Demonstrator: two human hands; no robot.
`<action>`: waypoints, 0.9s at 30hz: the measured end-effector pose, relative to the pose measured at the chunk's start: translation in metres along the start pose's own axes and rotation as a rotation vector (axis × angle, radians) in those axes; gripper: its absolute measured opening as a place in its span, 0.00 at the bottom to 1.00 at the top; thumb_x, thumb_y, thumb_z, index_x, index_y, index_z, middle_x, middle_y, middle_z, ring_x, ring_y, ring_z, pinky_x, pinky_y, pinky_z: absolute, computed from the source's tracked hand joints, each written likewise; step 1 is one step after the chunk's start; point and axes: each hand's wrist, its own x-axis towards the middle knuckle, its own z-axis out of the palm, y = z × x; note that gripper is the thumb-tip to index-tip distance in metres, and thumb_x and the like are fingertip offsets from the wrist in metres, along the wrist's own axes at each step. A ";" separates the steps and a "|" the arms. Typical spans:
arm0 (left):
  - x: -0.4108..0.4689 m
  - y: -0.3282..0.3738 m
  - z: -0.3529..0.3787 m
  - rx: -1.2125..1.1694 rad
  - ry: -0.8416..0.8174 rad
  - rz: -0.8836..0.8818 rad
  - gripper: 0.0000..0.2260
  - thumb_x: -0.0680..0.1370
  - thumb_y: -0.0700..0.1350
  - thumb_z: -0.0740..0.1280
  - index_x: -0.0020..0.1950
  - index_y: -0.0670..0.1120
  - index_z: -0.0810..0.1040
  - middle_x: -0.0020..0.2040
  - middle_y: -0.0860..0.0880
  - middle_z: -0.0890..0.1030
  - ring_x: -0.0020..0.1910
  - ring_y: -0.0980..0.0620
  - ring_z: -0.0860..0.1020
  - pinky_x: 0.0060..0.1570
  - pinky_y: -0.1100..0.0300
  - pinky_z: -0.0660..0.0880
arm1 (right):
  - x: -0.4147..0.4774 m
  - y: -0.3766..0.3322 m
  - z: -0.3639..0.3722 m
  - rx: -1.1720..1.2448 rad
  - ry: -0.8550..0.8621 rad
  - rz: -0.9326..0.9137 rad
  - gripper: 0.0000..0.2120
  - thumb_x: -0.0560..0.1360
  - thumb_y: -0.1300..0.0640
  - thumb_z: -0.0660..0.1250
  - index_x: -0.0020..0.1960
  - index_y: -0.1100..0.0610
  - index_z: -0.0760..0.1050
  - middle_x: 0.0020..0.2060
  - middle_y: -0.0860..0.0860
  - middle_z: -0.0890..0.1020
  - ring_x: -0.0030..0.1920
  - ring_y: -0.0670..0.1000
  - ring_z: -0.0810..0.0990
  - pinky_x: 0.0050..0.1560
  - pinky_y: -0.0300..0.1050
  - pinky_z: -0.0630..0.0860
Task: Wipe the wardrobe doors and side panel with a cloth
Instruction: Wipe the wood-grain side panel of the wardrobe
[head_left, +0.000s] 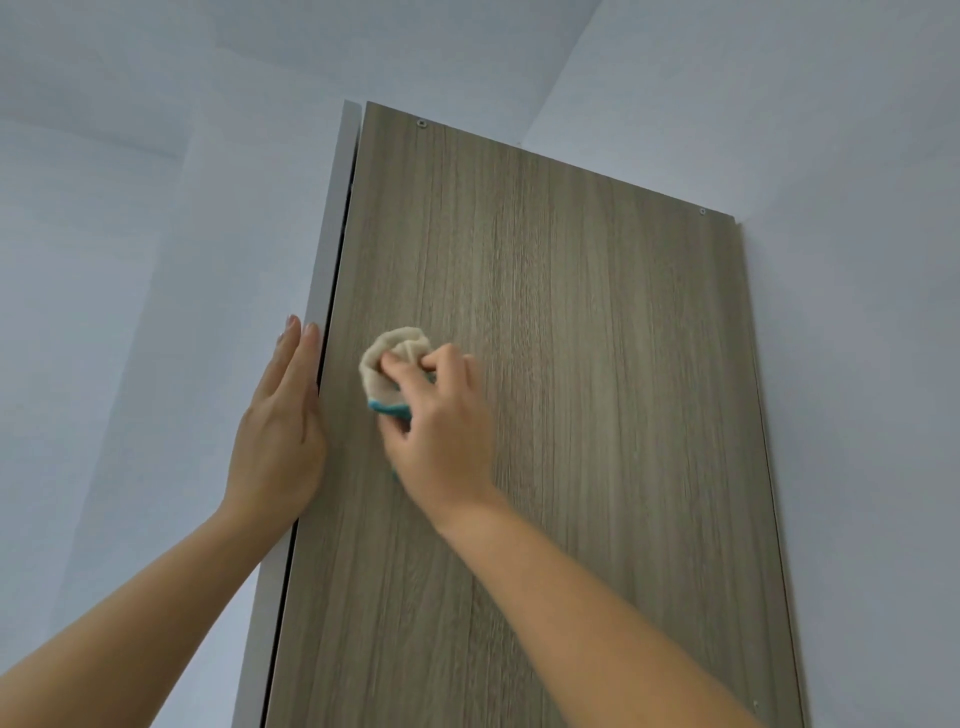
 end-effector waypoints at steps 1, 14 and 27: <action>-0.003 -0.001 0.000 -0.002 -0.003 0.002 0.26 0.82 0.33 0.52 0.78 0.49 0.56 0.76 0.58 0.52 0.76 0.59 0.52 0.71 0.65 0.51 | -0.002 -0.005 0.002 0.003 -0.008 -0.032 0.19 0.70 0.55 0.73 0.60 0.57 0.78 0.49 0.54 0.74 0.49 0.54 0.71 0.43 0.46 0.75; -0.027 -0.004 -0.001 -0.026 0.017 -0.027 0.24 0.83 0.36 0.53 0.78 0.51 0.58 0.75 0.61 0.55 0.76 0.59 0.55 0.71 0.65 0.53 | -0.017 0.028 -0.013 -0.088 -0.091 -0.339 0.18 0.72 0.60 0.72 0.62 0.56 0.79 0.50 0.54 0.78 0.48 0.55 0.75 0.42 0.52 0.75; -0.029 -0.002 0.000 -0.014 0.011 -0.048 0.23 0.84 0.39 0.52 0.78 0.52 0.57 0.75 0.60 0.56 0.76 0.58 0.55 0.71 0.62 0.53 | -0.040 0.192 -0.103 -0.258 0.073 0.190 0.22 0.72 0.62 0.58 0.65 0.57 0.77 0.56 0.60 0.76 0.55 0.63 0.75 0.53 0.50 0.73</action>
